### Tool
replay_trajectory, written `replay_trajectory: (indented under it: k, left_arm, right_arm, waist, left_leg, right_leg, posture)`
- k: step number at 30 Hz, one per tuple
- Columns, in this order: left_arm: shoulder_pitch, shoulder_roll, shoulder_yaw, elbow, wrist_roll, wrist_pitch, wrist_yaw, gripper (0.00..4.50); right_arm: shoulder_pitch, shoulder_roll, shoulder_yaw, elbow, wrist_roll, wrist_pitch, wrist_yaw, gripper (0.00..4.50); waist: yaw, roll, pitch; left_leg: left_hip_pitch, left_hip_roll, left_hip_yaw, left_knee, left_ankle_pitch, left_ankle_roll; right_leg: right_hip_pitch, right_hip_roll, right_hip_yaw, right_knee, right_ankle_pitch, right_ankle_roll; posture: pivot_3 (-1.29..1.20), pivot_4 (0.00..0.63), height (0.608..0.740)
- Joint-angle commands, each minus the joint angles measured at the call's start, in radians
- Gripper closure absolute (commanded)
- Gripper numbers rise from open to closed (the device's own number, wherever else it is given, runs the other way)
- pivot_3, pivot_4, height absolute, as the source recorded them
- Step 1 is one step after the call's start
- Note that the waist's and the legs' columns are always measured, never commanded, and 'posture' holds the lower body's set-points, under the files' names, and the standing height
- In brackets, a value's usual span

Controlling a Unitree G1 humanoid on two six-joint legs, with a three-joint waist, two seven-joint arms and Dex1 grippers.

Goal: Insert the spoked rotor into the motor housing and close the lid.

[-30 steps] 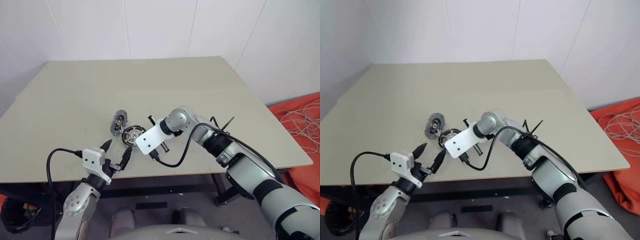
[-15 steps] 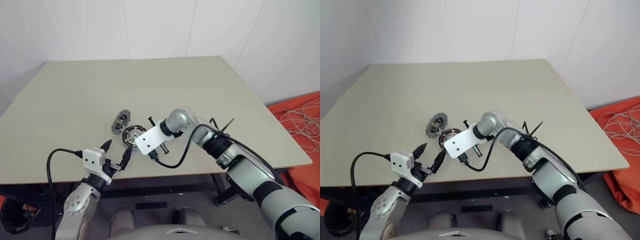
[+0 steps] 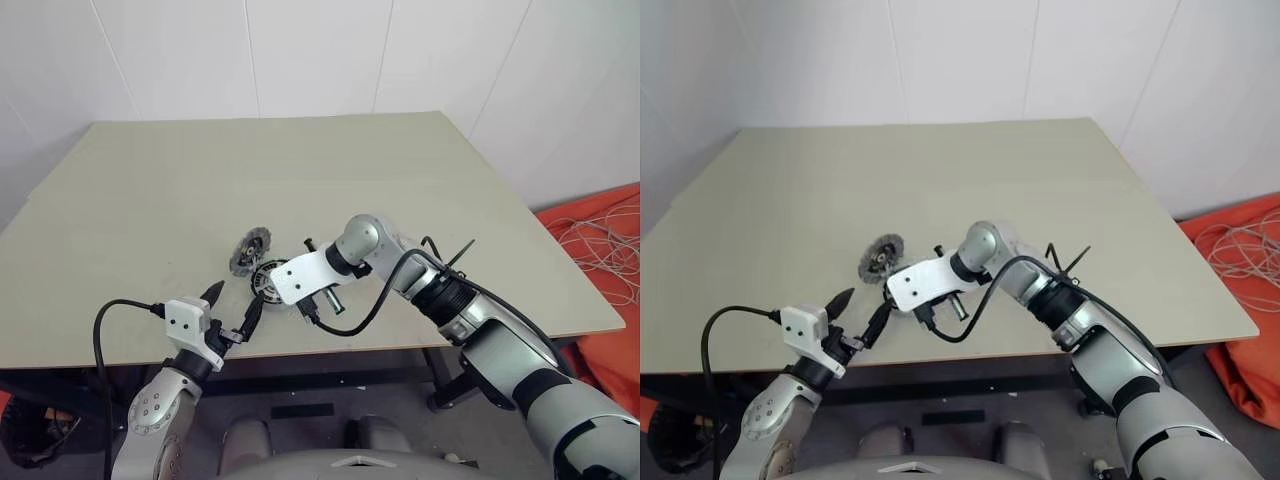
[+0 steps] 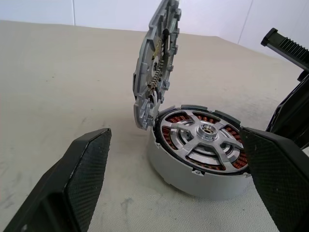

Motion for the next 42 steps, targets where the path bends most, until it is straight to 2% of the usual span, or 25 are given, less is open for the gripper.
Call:
replay_trajectory:
  k: [1, 7, 10, 13, 18, 26, 40, 42]
  left_arm:
    - [-0.005, -0.001, 0.004, -0.015, -0.007, -0.026, -0.008, 0.00]
    - [0.000, -0.003, 0.002, -0.017, -0.001, -0.029, -0.006, 0.00]
    - [0.002, -0.003, 0.002, -0.022, 0.000, -0.027, -0.003, 0.00]
    - [0.003, -0.001, 0.003, -0.026, 0.000, -0.024, -0.002, 0.00]
    - [0.008, 0.001, 0.002, -0.028, -0.003, -0.023, -0.006, 0.00]
    - [0.011, 0.001, 0.002, -0.024, -0.003, -0.025, -0.008, 0.00]
    - [0.006, -0.003, -0.001, -0.047, 0.000, -0.007, 0.015, 0.00]
    - [0.006, -0.002, 0.001, -0.045, -0.001, -0.010, 0.014, 0.00]
  right_arm:
    - [0.004, 0.030, -0.031, -0.034, 0.030, 0.052, -0.020, 4.44]
    - [0.020, 0.064, -0.047, -0.030, 0.053, 0.062, -0.074, 4.44]
    - [0.025, 0.075, -0.063, -0.052, 0.096, 0.111, -0.056, 4.44]
    - [0.028, 0.064, -0.065, -0.070, 0.113, 0.118, -0.044, 3.85]
    - [0.024, 0.037, -0.049, -0.070, 0.090, 0.076, -0.053, 2.24]
    - [0.019, 0.020, -0.020, -0.022, 0.061, 0.025, -0.053, 2.24]
    - [-0.007, 0.055, -0.005, 0.138, 0.009, -0.053, -0.101, 2.24]
    - [-0.009, 0.051, -0.007, 0.152, 0.006, -0.065, -0.101, 2.64]
  waist:
    - [0.000, 0.000, 0.000]
    - [0.000, 0.000, 0.000]
    - [-0.001, 0.000, 0.000]
    - [0.000, 0.000, 0.000]
    - [0.000, 0.000, 0.000]
    - [0.000, 0.000, 0.000]
    - [-0.004, 0.000, 0.000]
    - [-0.003, 0.000, 0.000]
  left_leg:
    - [0.000, 0.000, 0.000, 0.000, 0.000, 0.000]
    - [0.000, 0.000, 0.000, 0.000, 0.000, 0.000]
    - [0.000, 0.000, 0.000, 0.000, 0.000, 0.000]
    - [0.000, 0.000, 0.000, 0.000, 0.000, 0.000]
    - [0.000, 0.000, 0.000, 0.000, 0.000, 0.000]
    - [0.000, 0.000, 0.000, 0.000, 0.000, 0.000]
    - [0.001, 0.000, 0.000, 0.000, 0.000, 0.000]
    - [0.001, 0.000, 0.000, 0.000, 0.000, 0.000]
  right_leg:
    - [0.000, 0.000, 0.000, 0.000, 0.000, 0.000]
    - [0.000, 0.000, 0.000, 0.000, 0.000, 0.000]
    - [0.000, 0.000, 0.000, 0.000, 0.000, 0.000]
    - [0.000, 0.000, 0.000, 0.000, 0.000, 0.000]
    - [0.000, 0.000, 0.000, 0.000, 0.000, 0.000]
    - [0.000, 0.000, 0.000, 0.000, 0.000, 0.000]
    - [0.000, 0.000, 0.000, 0.000, 0.000, 0.000]
    - [0.000, 0.000, 0.000, 0.000, 0.000, 0.000]
  posture:
    - [0.00, 0.000, 0.740]
    - [0.00, 0.000, 0.740]
    - [0.00, 0.000, 0.740]
    - [0.00, 0.000, 0.740]
    - [0.00, 0.000, 0.740]
    - [0.00, 0.000, 0.740]
    - [0.00, 0.000, 0.740]
    - [0.00, 0.000, 0.740]
